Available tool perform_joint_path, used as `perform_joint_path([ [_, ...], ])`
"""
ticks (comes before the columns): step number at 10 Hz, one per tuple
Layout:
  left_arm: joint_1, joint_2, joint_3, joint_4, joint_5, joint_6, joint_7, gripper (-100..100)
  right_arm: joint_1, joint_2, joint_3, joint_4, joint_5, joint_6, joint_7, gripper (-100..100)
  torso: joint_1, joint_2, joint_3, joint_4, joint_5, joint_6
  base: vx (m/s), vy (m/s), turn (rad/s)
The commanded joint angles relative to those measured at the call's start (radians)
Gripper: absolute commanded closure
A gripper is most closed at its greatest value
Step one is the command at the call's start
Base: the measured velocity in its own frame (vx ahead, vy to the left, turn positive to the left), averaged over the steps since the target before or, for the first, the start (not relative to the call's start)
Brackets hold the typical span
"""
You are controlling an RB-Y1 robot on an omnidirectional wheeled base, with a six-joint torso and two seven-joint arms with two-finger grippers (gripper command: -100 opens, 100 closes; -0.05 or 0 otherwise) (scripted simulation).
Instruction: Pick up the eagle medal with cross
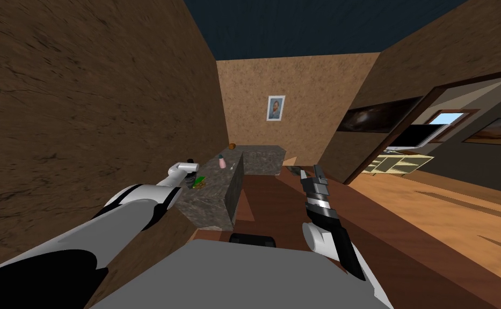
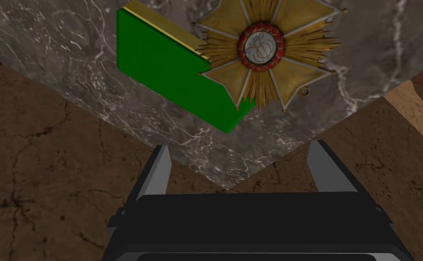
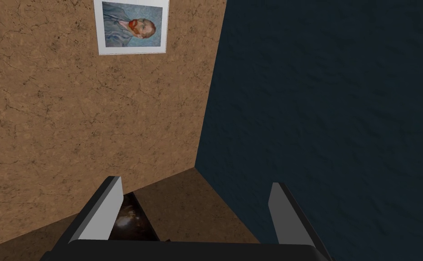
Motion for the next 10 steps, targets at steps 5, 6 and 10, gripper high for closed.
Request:
perform_joint_path([
  [5, -0.033, 0.010, -0.004, 0.142, 0.024, 0.066, -0.003, -100, 0.000, 0.000, 0.000, 0.000, 0.000, 0.000, 0.000, 0, 0.000, -0.001, -0.001, 0.000, 0.000, 0.000, 0.054, 0.006, 0.005],
  [6, -0.035, 0.004, -0.003, 0.167, 0.032, 0.079, -0.003, -100, 0.000, 0.000, 0.000, 0.000, 0.000, 0.000, 0.000, 0, 0.001, -0.002, -0.001, -0.001, 0.000, 0.000, 0.120, 0.005, -0.048],
  [10, -0.045, -0.007, -0.005, 0.183, 0.013, 0.059, 0.044, -100, 0.000, 0.000, 0.000, 0.000, 0.000, 0.000, 0.000, 0, 0.003, 0.004, 0.002, 0.001, 0.001, 0.001, -0.019, 0.046, -0.110],
])
